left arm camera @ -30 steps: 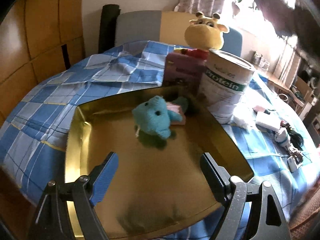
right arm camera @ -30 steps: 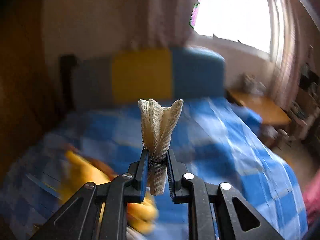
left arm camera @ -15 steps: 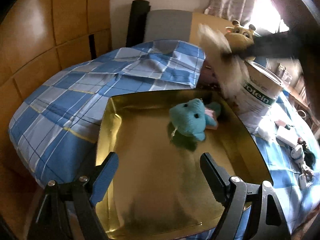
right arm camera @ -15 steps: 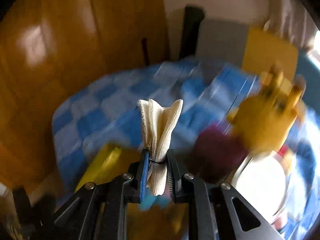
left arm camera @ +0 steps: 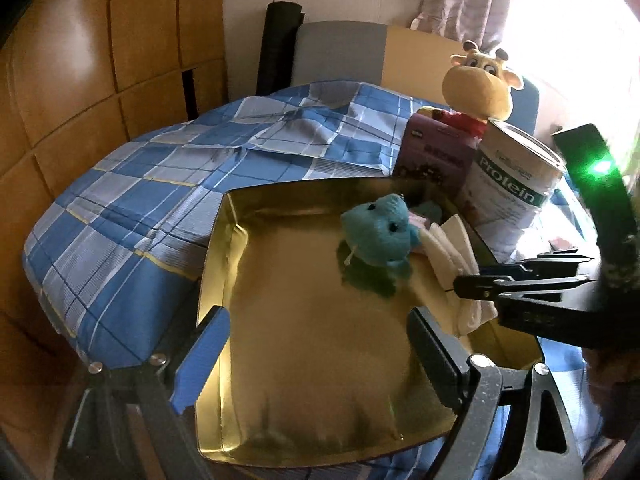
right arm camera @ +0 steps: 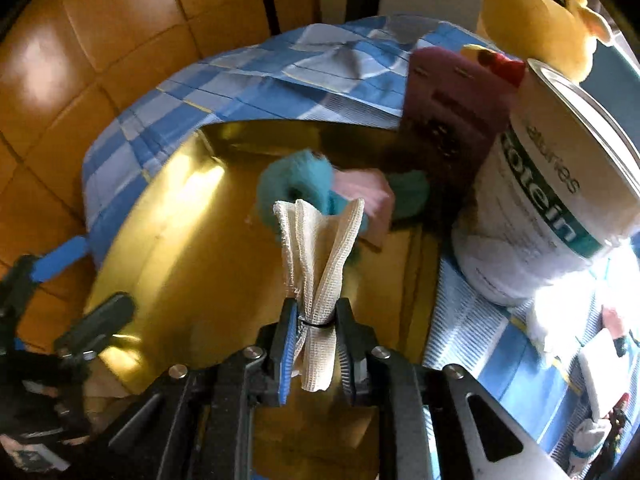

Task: Organize soft objects
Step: 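Carry the beige mesh pouf to the gold tray and release it, then move both tools back toward the remaining soft items on the bed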

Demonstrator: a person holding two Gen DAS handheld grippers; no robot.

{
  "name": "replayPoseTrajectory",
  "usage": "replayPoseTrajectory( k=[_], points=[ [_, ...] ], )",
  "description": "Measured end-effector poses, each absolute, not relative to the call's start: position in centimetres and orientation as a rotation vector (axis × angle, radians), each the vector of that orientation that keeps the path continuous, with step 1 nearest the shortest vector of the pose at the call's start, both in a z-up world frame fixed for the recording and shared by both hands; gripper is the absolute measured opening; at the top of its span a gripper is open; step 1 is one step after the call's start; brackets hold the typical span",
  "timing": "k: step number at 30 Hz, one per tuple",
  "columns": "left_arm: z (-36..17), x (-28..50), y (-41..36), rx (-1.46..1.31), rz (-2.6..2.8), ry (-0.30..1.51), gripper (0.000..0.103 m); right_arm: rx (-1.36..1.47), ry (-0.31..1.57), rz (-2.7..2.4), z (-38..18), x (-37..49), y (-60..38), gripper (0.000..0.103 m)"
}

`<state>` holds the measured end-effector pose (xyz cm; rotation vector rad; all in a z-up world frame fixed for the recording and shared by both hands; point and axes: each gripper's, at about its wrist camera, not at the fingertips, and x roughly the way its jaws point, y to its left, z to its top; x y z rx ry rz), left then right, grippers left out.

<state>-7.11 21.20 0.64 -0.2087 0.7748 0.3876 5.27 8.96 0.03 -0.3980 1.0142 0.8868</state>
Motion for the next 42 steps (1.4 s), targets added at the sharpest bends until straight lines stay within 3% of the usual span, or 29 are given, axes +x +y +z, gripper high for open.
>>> replayPoseTrajectory(
  k=[9,23,36,42],
  points=[
    [0.8,-7.2,20.2,-0.183,0.371,0.776,0.090,-0.336,0.987,0.855,-0.1,5.6,8.1,0.035],
    [1.7,-6.3,17.1,-0.114,0.288,0.767,0.090,-0.153,0.881,0.765,3.2,6.8,-0.5,0.038],
    [3.6,-2.4,10.0,-0.004,0.083,0.772,0.090,-0.013,0.942,0.399,-0.9,12.4,-15.7,0.038],
    [4.0,1.8,5.5,-0.015,-0.038,0.815,0.087,0.179,0.929,0.282,-1.8,13.8,-21.7,0.038]
  ],
)
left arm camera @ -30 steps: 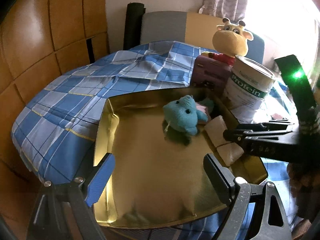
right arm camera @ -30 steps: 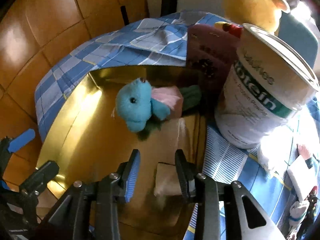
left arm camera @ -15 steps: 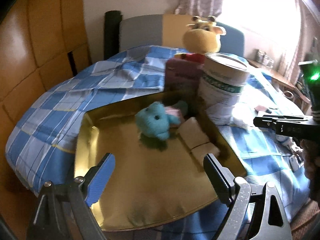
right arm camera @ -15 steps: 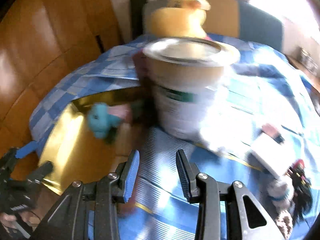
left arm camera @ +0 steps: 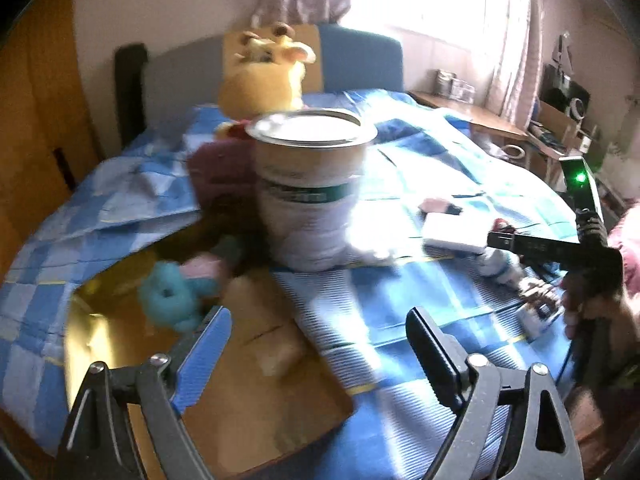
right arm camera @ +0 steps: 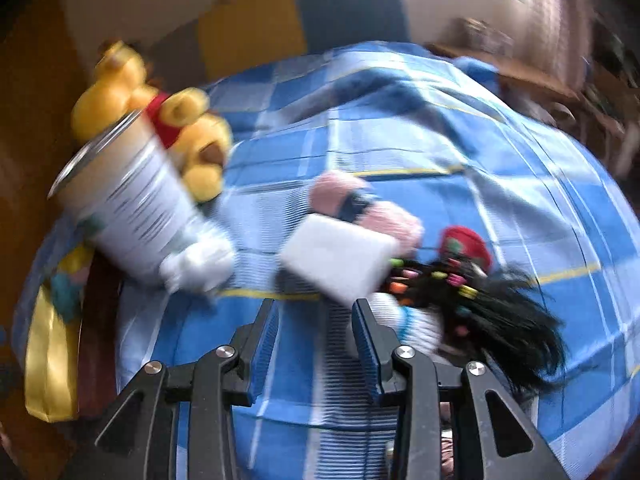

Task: Organize soft objects
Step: 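Move both tools back toward the remaining soft items on the bed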

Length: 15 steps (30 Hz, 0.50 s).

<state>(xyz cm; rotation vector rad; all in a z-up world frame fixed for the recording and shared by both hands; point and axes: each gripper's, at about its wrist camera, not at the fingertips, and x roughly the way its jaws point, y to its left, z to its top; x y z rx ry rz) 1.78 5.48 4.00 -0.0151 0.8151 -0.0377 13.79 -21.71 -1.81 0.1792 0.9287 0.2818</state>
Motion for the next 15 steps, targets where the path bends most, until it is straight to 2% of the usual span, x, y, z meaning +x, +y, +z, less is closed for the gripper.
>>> replayPoseTrajectory(
  k=[2,15],
  points=[
    [3.5,3.8,4.2,-0.049,-0.061,0.851,0.084,0.238,0.899,0.280,-1.1,14.0,-22.6,0.038],
    [-3.6,13.9,-0.1,-0.166,0.077,0.977,0.084,0.364,0.833,0.303,0.8,13.5,-24.3,0.039]
  ],
)
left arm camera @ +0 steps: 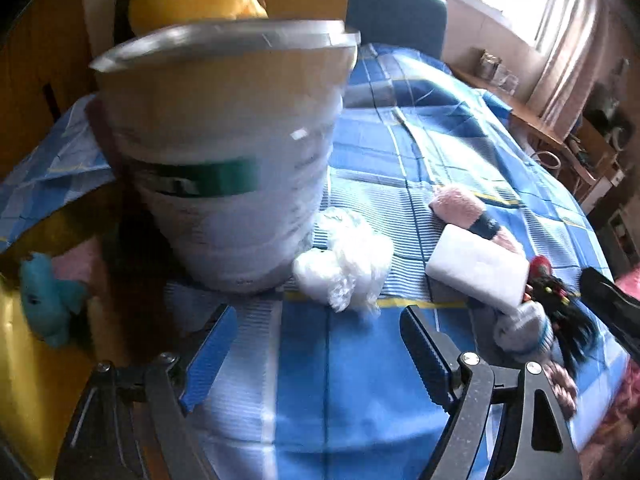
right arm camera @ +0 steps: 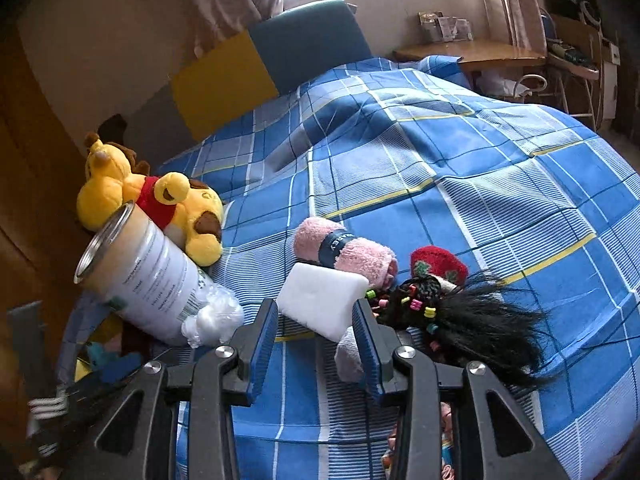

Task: Organize soft objects
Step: 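Move both tools back toward the remaining soft items on the bed, then grasp the white plastic bag with the left tool while the right tool grasps the white sponge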

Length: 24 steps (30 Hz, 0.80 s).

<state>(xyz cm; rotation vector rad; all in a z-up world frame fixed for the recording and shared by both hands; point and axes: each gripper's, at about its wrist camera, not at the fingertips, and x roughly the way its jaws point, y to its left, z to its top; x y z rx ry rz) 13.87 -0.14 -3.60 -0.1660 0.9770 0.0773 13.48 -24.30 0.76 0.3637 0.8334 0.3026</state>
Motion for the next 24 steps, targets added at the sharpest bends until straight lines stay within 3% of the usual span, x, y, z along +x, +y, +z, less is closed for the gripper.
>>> replayPoseTrajectory(
  k=[6,7,8,9,13,15,21,22,24],
  points=[
    [-5.8,15.8,-1.0,-0.141,0.122,0.983,0.083,0.402,0.836,0.315,0.8,13.6,-24.8,0.039],
    [-6.1,16.0,-1.0,-0.143,0.120,0.983,0.076,0.404,0.838,0.316,0.8,13.6,-24.8,0.039],
    [-6.3,16.2,-1.1,-0.148,0.103,0.981,0.051,0.404,0.840,0.315,0.8,13.7,-24.8,0.039],
    [-6.6,16.4,-1.2,-0.149,0.076,0.985,0.037,0.402,0.844,0.312,0.7,13.7,-24.7,0.039],
    [-6.7,15.5,-1.8,-0.134,0.003,0.948,0.025,0.393,0.857,0.304,0.4,13.8,-24.6,0.039],
    [-6.2,13.8,-1.8,-0.152,-0.055,0.948,0.011,0.389,0.857,0.302,0.4,13.9,-24.7,0.039],
    [-5.1,8.8,-2.8,-0.126,-0.164,0.964,0.011,0.383,0.853,0.288,0.4,13.8,-24.7,0.039],
    [-5.0,8.2,-3.1,-0.113,-0.180,0.970,0.013,0.381,0.854,0.286,0.4,13.8,-24.7,0.039],
    [-4.8,7.1,-3.5,-0.094,-0.192,0.982,0.026,0.377,0.853,0.282,0.4,13.7,-24.6,0.039]
  ],
)
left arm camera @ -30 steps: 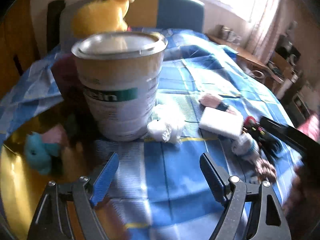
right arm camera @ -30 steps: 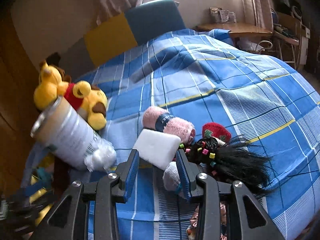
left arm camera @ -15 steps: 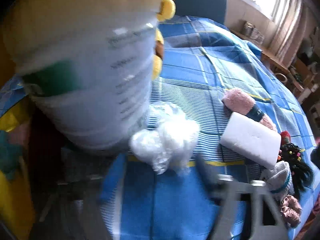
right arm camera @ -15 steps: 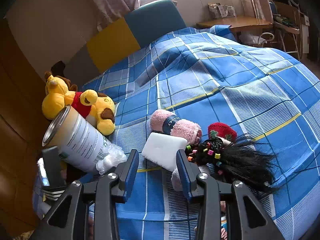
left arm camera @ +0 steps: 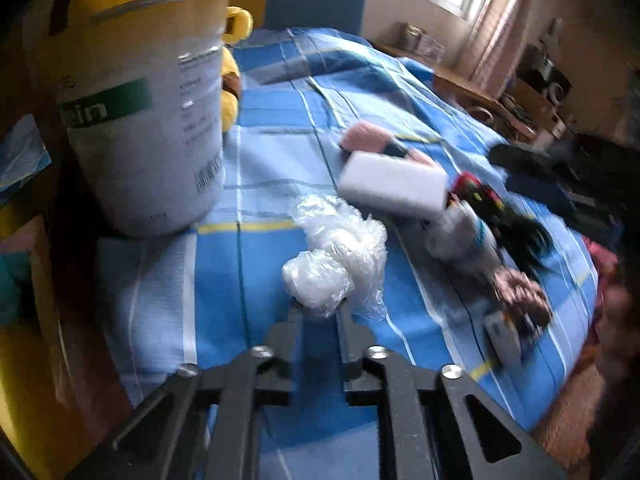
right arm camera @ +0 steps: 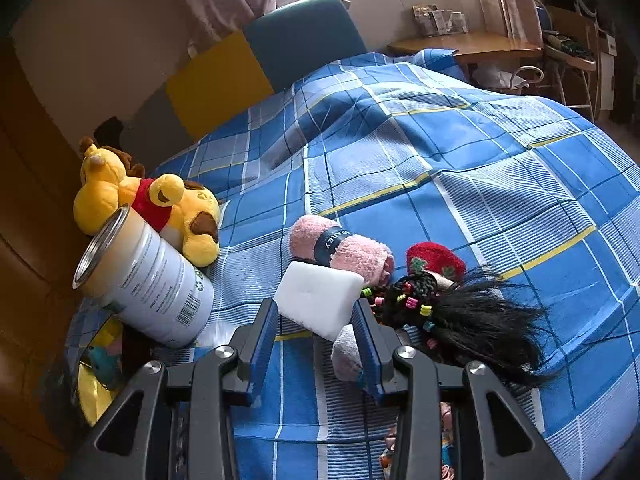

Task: Organize soft objects
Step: 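Grasp the white plastic bag with the left tool while the right tool grasps the white sponge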

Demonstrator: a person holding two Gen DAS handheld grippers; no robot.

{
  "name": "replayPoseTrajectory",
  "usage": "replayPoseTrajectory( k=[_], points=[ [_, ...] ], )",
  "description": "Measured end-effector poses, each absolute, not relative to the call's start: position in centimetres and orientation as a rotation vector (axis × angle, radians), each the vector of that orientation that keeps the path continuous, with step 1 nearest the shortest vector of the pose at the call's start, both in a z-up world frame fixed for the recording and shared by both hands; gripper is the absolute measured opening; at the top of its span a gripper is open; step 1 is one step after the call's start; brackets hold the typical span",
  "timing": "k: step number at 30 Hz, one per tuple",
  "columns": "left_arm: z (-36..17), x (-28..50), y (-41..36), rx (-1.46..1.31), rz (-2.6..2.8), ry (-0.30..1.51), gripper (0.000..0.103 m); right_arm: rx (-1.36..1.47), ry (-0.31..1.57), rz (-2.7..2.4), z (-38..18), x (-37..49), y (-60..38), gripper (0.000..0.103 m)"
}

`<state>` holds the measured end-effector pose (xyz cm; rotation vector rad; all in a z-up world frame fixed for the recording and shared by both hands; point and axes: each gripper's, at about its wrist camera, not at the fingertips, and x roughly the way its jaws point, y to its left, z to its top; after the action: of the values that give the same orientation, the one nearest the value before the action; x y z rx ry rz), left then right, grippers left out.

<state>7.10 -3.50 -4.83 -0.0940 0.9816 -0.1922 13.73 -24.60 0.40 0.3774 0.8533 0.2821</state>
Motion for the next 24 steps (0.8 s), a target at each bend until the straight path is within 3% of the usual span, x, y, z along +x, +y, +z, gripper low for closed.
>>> replayPoseTrajectory(
  k=[2,6,10,16,19,24],
  points=[
    [-4.6,6.4,-3.7,-0.068,-0.189,0.982,0.057,0.370,0.849,0.276,0.5,13.7,-24.6,0.039],
    [-3.7,5.4,-4.5,0.042,-0.196,0.941,0.061,0.383,0.848,0.269,0.5,13.6,-24.9,0.039],
    [-3.7,6.2,-5.4,0.159,-0.203,0.919,0.077,0.420,0.838,0.258,0.6,13.6,-25.8,0.039],
    [-5.9,9.3,-6.7,0.257,-0.235,0.943,0.075,0.470,0.840,0.242,0.4,13.8,-26.8,0.039],
    [-7.5,10.7,-6.1,0.193,-0.263,1.017,0.037,0.477,0.856,0.238,-0.1,14.0,-26.9,0.039],
    [-7.0,8.6,-4.1,0.080,-0.245,1.001,0.032,0.450,0.871,0.242,-0.4,14.1,-26.5,0.039]
  ],
)
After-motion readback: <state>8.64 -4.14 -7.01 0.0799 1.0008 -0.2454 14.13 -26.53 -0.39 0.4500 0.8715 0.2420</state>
